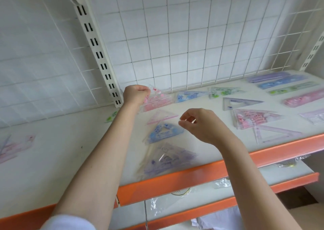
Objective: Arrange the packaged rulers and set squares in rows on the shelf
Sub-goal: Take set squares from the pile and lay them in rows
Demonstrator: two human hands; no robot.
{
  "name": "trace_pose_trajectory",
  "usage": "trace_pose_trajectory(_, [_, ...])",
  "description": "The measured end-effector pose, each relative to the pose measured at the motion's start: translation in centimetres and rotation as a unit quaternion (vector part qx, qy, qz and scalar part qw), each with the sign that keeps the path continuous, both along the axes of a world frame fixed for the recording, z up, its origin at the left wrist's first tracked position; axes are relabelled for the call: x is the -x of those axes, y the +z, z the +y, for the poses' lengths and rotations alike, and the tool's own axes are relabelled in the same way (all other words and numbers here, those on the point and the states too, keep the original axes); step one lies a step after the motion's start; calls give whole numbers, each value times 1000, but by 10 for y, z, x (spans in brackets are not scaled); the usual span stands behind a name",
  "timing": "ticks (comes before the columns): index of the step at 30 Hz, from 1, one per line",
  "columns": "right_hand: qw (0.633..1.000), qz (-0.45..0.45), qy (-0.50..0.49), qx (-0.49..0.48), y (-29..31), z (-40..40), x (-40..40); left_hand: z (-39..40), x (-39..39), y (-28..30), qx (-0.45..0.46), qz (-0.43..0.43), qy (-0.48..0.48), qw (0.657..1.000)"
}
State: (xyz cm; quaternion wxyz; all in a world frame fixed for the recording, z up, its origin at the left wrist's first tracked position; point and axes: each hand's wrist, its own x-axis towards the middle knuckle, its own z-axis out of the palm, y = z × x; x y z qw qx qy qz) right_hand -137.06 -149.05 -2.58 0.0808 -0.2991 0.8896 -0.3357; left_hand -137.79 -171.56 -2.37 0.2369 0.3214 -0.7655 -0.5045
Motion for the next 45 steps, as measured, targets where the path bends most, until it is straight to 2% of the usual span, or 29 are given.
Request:
trace_pose_trajectory(6, [999,17,-26,13,1,1,11,-7,21,-14,95,-74,2,993])
trace_pose_trajectory(12, [999,22,-20,12,0,-5,12,-6,14,-15,240,-188,-28,952])
trace_pose_trajectory(17, [999,22,16,18,4,-31,2,-5,-24,5,332,-188,-28,924])
trace_pose_trajectory(22, [997,25,67,26,8,-81,-21,-12,-98,9,413,-193,7,890])
trace_pose_trajectory(25, [994,27,107,28,7,-116,-43,-24,-149,2,411,-228,38,882])
trace_pose_trajectory(34, [960,32,274,-44,2,-219,-119,-72,-279,-12,304,-288,161,894])
trace_pose_trajectory(39, [934,66,333,-112,1,-280,-149,-97,-315,-23,265,-288,186,901])
trace_pose_trajectory(45, [913,101,360,-164,3,-344,-163,-127,-339,-19,278,-275,203,898])
